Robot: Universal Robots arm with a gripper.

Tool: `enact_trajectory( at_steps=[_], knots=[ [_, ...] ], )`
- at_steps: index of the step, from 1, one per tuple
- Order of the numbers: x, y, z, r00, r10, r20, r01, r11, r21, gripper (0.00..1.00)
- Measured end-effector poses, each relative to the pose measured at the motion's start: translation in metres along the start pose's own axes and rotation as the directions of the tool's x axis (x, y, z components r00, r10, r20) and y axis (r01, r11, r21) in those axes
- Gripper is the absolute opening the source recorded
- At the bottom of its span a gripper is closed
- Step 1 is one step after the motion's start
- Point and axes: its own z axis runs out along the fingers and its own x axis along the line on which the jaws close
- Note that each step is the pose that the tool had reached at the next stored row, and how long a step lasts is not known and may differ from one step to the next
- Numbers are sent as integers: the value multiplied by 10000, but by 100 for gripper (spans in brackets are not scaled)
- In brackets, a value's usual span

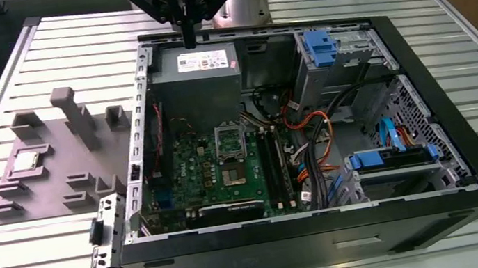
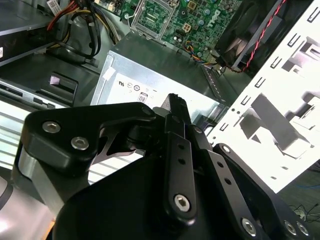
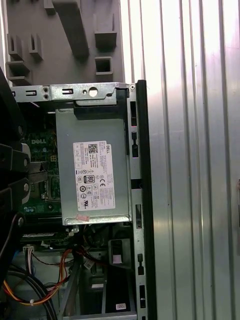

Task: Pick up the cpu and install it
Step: 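Reach for the cpu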

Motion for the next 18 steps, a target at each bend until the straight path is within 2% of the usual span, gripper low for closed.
enact_trajectory(
  at_steps=[18],
  knots=[
    [69,-5,-1,10000,0,0,0,10000,0,11]
  ],
)
